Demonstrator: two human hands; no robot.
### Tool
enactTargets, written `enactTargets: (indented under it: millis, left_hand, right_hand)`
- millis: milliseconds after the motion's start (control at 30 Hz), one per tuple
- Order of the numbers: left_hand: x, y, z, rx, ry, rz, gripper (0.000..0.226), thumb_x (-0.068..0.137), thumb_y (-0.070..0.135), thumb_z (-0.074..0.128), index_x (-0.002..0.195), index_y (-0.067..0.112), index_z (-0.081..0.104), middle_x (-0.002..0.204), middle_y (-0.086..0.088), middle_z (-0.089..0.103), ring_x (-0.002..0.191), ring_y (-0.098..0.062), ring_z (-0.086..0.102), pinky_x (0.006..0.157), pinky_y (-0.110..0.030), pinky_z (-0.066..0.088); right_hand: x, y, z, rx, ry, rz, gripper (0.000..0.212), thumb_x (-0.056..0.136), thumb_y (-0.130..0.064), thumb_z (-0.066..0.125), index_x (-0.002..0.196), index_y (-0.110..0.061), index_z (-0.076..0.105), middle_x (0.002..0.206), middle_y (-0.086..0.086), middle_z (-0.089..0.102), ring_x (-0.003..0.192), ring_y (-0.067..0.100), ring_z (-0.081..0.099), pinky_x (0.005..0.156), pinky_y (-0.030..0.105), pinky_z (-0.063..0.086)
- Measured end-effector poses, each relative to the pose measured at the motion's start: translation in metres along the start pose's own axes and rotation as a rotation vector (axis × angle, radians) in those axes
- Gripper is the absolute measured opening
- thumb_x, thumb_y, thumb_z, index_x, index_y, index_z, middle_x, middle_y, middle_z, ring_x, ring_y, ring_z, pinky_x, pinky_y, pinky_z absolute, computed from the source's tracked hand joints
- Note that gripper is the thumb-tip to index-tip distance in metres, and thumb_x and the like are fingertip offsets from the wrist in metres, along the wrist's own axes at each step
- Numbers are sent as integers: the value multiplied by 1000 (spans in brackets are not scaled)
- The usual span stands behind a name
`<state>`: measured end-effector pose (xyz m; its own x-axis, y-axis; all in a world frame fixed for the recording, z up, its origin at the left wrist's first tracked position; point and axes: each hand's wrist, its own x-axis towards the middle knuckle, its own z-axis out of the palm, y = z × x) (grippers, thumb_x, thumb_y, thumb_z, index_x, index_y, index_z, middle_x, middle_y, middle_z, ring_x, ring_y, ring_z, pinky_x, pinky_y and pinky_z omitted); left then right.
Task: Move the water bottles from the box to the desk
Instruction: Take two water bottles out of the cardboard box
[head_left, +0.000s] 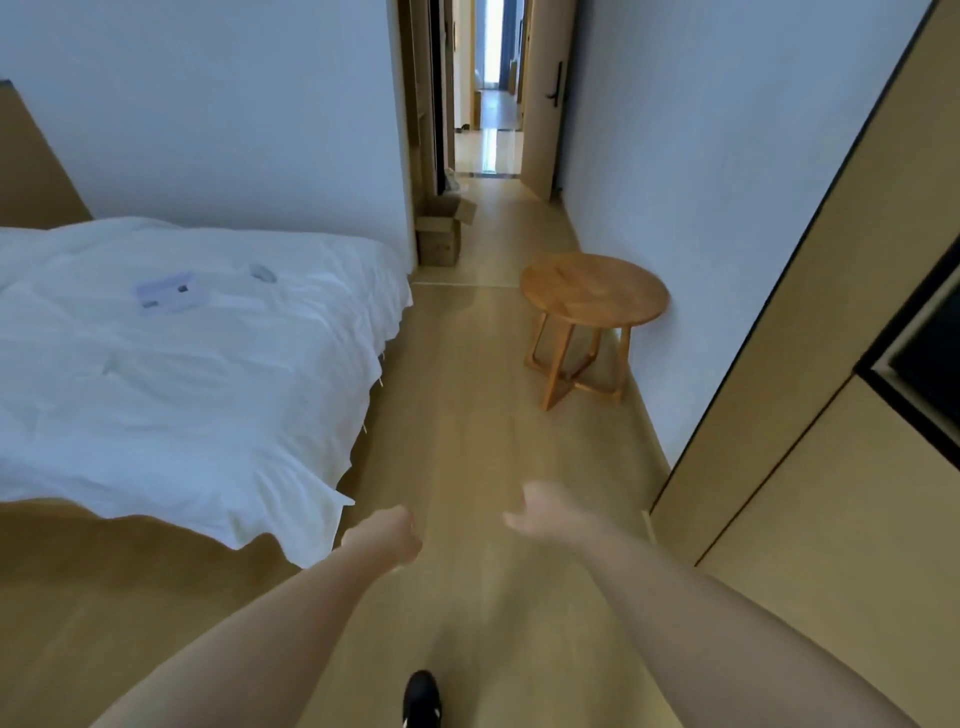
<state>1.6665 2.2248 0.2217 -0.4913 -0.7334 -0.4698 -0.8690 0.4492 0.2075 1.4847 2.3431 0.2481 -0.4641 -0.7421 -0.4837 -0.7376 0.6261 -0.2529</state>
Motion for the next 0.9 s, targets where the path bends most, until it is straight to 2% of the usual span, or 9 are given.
enactTargets:
  millis: [67, 133, 267, 367, 433, 600, 700, 800, 900]
  left_hand:
    - [59, -6, -25, -18, 13, 2, 30, 91, 21, 39, 118, 15, 52, 118, -3, 58, 106, -21, 57, 89, -30, 46]
    - [114, -10, -52, -39, 6, 18, 30, 92, 22, 41, 118, 12, 52, 116, -4, 58, 105, -22, 57, 91, -32, 48]
    - [219, -9, -112, -9, -6, 67, 26, 92, 19, 42, 113, 10, 55, 107, -5, 58, 103, -23, 58, 91, -33, 48]
    - [286, 5, -154, 4, -12, 113, 14, 92, 11, 42, 97, 11, 55, 84, 1, 52, 93, -23, 59, 83, -32, 47]
    - [324, 14, -173, -6, -46, 131, 13, 93, 13, 45, 100, 12, 56, 80, 4, 49, 89, -20, 58, 82, -31, 49]
    - [433, 37, -204, 45, -94, 161, 25, 94, 18, 47, 116, 10, 57, 95, 1, 57, 93, -19, 58, 84, -29, 48]
    - [500, 48, -222, 50, -121, 170, 25, 97, 16, 45, 118, 11, 55, 88, 6, 51, 86, -12, 55, 76, -23, 44]
    - [576, 69, -251, 52, -94, 133, 28, 96, 18, 45, 119, 7, 57, 104, -5, 58, 102, -22, 59, 82, -28, 47]
    - [640, 88, -285, 24, -123, 133, 26, 98, 21, 44, 119, 10, 56, 100, 0, 54, 92, -16, 57, 78, -24, 44]
  right_hand:
    - [50, -11, -20, -11, 18, 6, 51, 94, -48, 50, 125, -8, 54, 123, 10, 60, 112, 28, 58, 78, 32, 44]
    - [97, -23, -42, -1, 33, 24, 47, 94, -49, 50, 121, -10, 55, 119, 8, 61, 107, 27, 60, 74, 32, 43]
    - [181, -48, -89, 42, 52, 84, 45, 95, -51, 47, 118, -13, 55, 117, 5, 62, 105, 24, 60, 77, 33, 47]
    - [236, -66, -124, 52, 69, 96, 43, 95, -52, 46, 116, -15, 55, 116, 3, 61, 104, 23, 60, 75, 33, 47]
    - [269, -75, -144, 57, 59, 103, 43, 94, -52, 46, 116, -15, 55, 117, 4, 61, 105, 24, 60, 80, 35, 49]
    - [363, -81, -194, 61, 54, 106, 42, 96, -49, 45, 119, -15, 53, 116, 4, 60, 106, 23, 59, 85, 37, 51]
    - [426, -77, -224, 70, 54, 107, 36, 96, -48, 45, 111, -16, 52, 109, 2, 59, 100, 22, 60, 84, 37, 51]
    - [501, -73, -265, 92, 70, 97, 34, 96, -49, 45, 104, -16, 49, 105, 1, 58, 98, 22, 59, 80, 36, 50]
    - [571, -74, -316, 72, 66, 79, 40, 96, -49, 44, 113, -14, 52, 111, 3, 58, 101, 23, 59, 83, 36, 50]
